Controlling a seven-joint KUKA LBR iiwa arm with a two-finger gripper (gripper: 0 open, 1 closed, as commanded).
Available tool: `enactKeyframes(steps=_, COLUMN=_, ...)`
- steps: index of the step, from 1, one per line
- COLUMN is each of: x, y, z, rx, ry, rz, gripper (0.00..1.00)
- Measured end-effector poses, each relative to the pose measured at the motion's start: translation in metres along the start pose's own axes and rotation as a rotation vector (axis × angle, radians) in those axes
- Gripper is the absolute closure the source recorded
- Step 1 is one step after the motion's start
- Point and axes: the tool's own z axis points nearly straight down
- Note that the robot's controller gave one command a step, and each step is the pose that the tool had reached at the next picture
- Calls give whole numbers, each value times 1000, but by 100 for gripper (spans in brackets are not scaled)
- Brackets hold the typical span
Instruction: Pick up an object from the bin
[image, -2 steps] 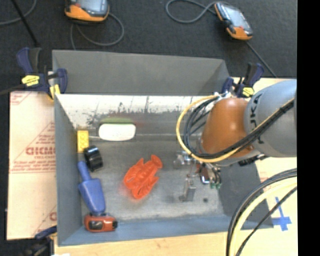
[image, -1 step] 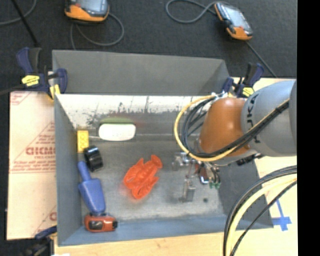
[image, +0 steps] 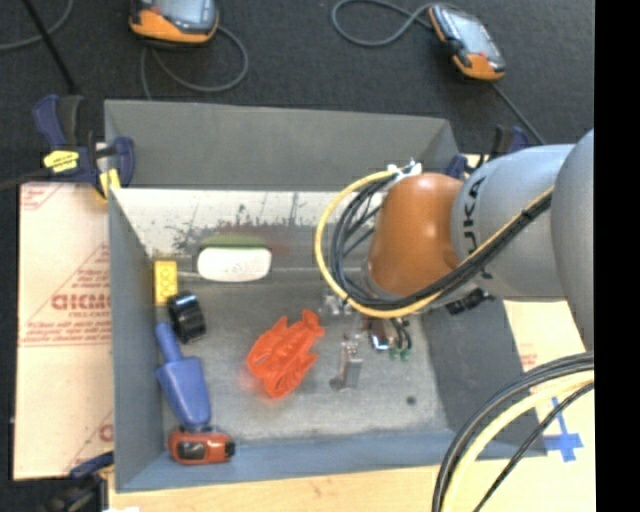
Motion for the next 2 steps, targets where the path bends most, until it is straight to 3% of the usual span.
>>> enactKeyframes(steps=1, x=8, y=30, z=6, rx=-2, ry=-2, rz=-88, gripper=0)
enactKeyframes(steps=2, x=-6, y=31, z=16, rx=-1, ry=0, rz=-36, gripper=0)
